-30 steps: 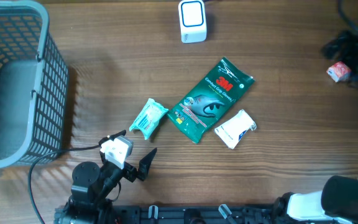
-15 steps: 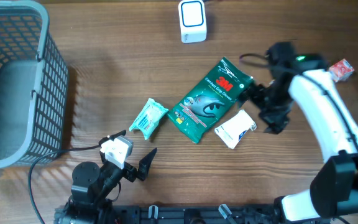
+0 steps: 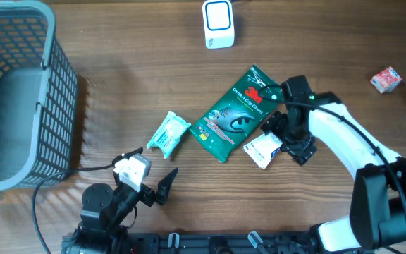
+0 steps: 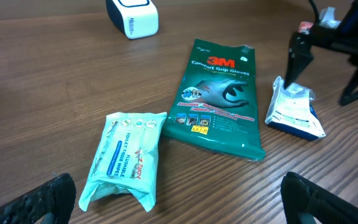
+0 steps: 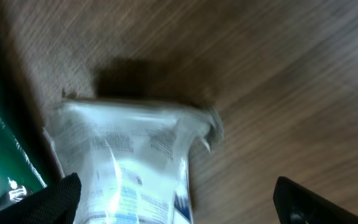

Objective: Scan the item barcode
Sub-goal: 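Reach the right gripper to the white packet and grasp it, then lift the white packet and carry it toward the scanner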

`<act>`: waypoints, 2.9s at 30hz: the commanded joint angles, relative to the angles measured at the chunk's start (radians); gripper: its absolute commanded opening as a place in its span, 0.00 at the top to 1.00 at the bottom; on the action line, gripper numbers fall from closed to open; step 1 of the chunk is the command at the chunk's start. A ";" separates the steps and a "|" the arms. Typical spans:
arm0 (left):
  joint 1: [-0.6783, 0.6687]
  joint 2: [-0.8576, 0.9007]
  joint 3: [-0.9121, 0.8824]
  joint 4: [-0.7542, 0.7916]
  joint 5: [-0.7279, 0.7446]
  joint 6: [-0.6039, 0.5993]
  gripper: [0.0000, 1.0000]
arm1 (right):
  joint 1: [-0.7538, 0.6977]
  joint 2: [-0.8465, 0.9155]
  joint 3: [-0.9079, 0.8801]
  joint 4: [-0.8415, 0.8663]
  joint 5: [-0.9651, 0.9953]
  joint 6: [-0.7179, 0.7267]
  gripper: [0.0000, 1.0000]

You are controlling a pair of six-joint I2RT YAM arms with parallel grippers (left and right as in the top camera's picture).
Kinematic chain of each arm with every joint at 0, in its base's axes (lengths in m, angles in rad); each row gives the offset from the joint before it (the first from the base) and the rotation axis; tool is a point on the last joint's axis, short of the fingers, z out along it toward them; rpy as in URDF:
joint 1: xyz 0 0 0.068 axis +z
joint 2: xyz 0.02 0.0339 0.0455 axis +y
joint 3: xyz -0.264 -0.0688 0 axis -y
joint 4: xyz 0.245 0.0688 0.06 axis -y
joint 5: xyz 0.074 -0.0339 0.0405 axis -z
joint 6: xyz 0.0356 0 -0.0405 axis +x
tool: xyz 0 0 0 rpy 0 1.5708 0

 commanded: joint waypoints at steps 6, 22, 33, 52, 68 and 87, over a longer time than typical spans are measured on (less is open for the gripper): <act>0.004 -0.009 0.001 -0.004 0.001 0.001 0.00 | 0.001 0.009 -0.045 0.127 -0.058 0.019 0.00; 0.004 -0.009 0.001 -0.004 0.001 0.002 0.00 | 0.001 -0.069 0.087 0.058 -0.069 -0.447 0.00; 0.004 -0.009 0.001 -0.004 0.001 0.001 0.00 | 0.002 0.140 0.081 0.155 -0.011 -0.535 0.00; 0.004 -0.009 0.001 -0.004 0.001 0.001 0.00 | 0.000 0.208 0.137 0.146 -0.245 -0.600 0.46; 0.004 -0.009 0.001 -0.004 0.001 0.002 0.00 | 0.000 0.061 0.254 -0.023 -0.875 -1.044 0.47; 0.004 -0.009 0.001 -0.004 0.001 0.002 0.00 | 0.000 0.046 0.254 0.089 -0.861 -1.040 0.48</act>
